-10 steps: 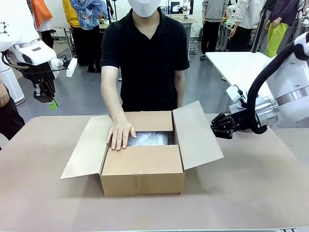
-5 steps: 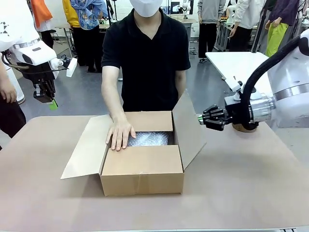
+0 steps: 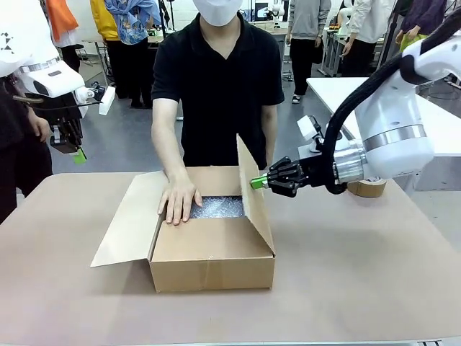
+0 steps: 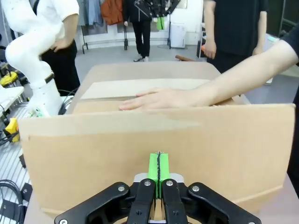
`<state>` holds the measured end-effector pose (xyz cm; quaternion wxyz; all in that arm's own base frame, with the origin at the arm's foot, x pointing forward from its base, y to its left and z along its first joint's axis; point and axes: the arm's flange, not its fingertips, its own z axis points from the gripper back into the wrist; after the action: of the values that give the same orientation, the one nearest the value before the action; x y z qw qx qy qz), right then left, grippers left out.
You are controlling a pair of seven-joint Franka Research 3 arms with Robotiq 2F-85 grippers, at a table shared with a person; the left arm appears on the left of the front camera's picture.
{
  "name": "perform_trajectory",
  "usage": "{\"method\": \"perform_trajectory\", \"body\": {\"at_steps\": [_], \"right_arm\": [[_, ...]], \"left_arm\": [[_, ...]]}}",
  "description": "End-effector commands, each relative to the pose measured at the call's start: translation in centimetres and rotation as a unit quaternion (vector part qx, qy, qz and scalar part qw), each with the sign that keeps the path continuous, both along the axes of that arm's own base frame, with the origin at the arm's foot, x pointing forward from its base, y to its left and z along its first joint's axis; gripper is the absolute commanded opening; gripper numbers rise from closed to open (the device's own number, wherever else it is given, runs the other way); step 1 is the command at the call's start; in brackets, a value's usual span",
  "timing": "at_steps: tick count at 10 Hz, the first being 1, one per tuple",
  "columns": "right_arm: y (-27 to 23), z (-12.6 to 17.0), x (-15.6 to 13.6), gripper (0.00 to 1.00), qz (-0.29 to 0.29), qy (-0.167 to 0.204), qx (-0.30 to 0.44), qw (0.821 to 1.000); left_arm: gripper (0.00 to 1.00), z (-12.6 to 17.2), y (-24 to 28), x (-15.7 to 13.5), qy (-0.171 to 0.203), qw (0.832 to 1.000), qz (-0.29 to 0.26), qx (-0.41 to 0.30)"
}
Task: Wrap the clocks to prevent damage.
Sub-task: Push the right (or left) flap of the Package Box to close it.
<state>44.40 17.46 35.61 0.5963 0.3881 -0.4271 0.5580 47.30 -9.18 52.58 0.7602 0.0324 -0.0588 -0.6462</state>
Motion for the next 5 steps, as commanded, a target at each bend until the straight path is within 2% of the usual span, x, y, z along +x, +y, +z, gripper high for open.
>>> {"method": "perform_trajectory", "body": {"at_steps": [1, 5], "right_arm": [[1.0, -2.3, 1.7, 0.01, -0.016, -0.016, -0.008, 1.000], [1.4, -5.6, 2.6, 0.01, -0.013, -0.006, -0.034, 0.999]], "left_arm": [[0.01, 0.1, 0.0, 0.0, -0.001, 1.000, 0.010, -0.001], [0.01, 0.1, 0.0, 0.0, -0.001, 1.000, 0.010, -0.001]]}}
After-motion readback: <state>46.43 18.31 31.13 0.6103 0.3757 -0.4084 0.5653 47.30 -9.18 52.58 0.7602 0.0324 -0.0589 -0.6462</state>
